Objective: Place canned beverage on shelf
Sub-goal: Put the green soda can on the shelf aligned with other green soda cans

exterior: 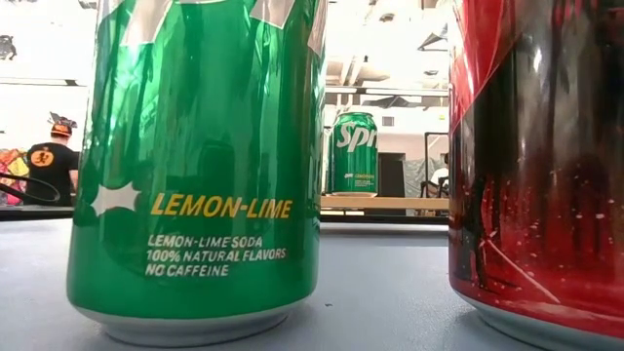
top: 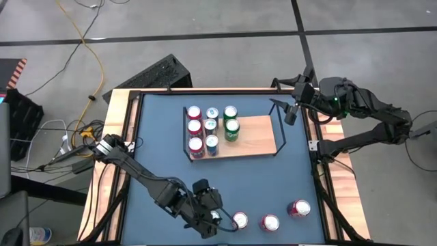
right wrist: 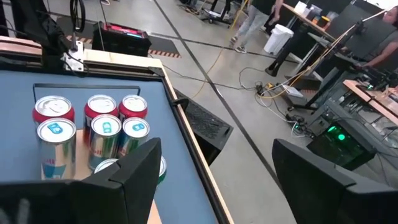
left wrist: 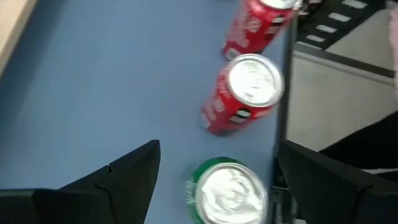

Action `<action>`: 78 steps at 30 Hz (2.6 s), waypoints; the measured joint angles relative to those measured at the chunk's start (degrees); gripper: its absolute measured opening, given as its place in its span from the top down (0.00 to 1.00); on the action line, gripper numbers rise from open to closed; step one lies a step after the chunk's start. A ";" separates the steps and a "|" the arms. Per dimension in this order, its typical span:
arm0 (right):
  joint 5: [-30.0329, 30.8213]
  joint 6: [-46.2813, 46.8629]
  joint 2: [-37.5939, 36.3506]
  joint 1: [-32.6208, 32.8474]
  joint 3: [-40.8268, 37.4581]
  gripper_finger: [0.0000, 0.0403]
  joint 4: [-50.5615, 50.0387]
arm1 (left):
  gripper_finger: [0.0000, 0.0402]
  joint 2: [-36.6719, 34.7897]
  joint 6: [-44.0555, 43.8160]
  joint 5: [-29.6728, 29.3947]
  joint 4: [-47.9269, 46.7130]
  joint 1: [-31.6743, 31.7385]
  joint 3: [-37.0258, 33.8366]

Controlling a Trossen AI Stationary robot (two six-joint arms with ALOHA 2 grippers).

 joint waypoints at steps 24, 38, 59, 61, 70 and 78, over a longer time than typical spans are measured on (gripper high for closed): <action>-0.03 3.41 0.15 -0.10 -0.28 0.25 -3.55 | 0.23 6.80 -1.10 0.33 -1.84 -3.34 0.07; 0.00 3.71 0.15 -1.29 -0.28 0.25 -4.76 | 0.32 7.61 -1.19 1.06 -1.69 -2.37 0.10; 0.07 2.73 -0.01 -3.78 -0.28 0.25 -4.81 | 0.41 1.83 7.97 4.96 -6.33 2.82 -0.11; 0.07 2.73 -0.01 -3.76 -0.28 0.25 -4.81 | 0.41 1.00 10.97 4.97 -6.20 4.01 -0.11; 0.04 4.19 -0.01 -3.76 -0.28 0.25 -4.78 | 0.41 -2.58 29.07 6.14 -5.97 12.64 -0.02; 0.40 4.66 -0.01 -3.78 -0.28 0.25 -4.78 | 0.41 -4.47 41.29 11.17 2.89 21.74 0.00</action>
